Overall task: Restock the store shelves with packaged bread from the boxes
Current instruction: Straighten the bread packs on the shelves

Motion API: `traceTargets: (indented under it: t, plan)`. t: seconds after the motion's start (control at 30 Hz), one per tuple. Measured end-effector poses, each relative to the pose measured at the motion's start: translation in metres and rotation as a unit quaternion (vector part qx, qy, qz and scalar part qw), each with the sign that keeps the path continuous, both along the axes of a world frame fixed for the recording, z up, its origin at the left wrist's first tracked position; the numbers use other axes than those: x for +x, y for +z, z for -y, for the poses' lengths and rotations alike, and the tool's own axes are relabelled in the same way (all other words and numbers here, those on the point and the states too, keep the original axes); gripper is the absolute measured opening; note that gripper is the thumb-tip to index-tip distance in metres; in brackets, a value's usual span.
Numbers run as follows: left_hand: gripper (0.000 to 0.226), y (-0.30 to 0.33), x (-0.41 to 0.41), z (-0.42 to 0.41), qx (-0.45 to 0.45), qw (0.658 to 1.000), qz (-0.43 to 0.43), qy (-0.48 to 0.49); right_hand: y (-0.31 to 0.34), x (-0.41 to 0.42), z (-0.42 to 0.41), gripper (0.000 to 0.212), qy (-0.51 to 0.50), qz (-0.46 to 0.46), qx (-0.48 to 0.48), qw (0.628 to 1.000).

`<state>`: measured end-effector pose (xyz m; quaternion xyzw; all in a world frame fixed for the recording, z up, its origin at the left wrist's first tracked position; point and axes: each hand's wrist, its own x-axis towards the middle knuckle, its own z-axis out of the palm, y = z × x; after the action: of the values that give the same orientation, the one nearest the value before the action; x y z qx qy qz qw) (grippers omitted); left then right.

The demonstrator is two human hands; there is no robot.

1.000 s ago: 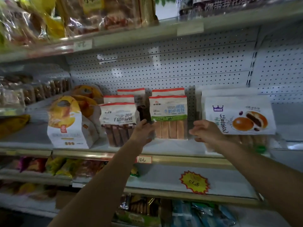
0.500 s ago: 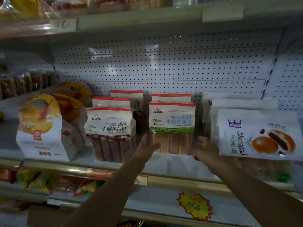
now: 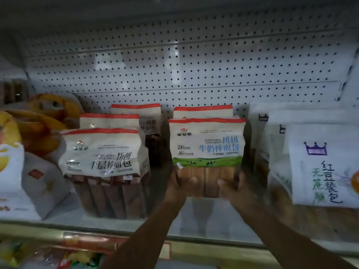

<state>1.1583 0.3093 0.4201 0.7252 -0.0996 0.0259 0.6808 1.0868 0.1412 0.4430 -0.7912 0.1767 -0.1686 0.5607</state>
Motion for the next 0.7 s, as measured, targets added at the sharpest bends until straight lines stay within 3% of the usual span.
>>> traceTargets:
  t: [0.13, 0.37, 0.6, 0.7]
  plan:
    - [0.079, -0.007, 0.022, 0.004, 0.015, 0.999, -0.029, 0.007, -0.006, 0.014, 0.004, 0.075, -0.016, 0.049, -0.031, 0.998]
    - [0.082, -0.004, 0.054, 0.013, 0.039, 0.998, -0.042, 0.022, -0.001, 0.036, 0.007, 0.071, -0.02, 0.025, -0.039, 0.999]
    - [0.081, 0.0, 0.066, 0.019, 0.06, 0.997, -0.051, 0.022, -0.002, 0.052, 0.006, 0.069, -0.043, 0.022, 0.043, 0.998]
    - [0.091, 0.002, 0.064, 0.019, 0.059, 0.996, -0.057, 0.02, -0.005, 0.054, 0.008, 0.071, -0.042, 0.005, 0.047, 0.998]
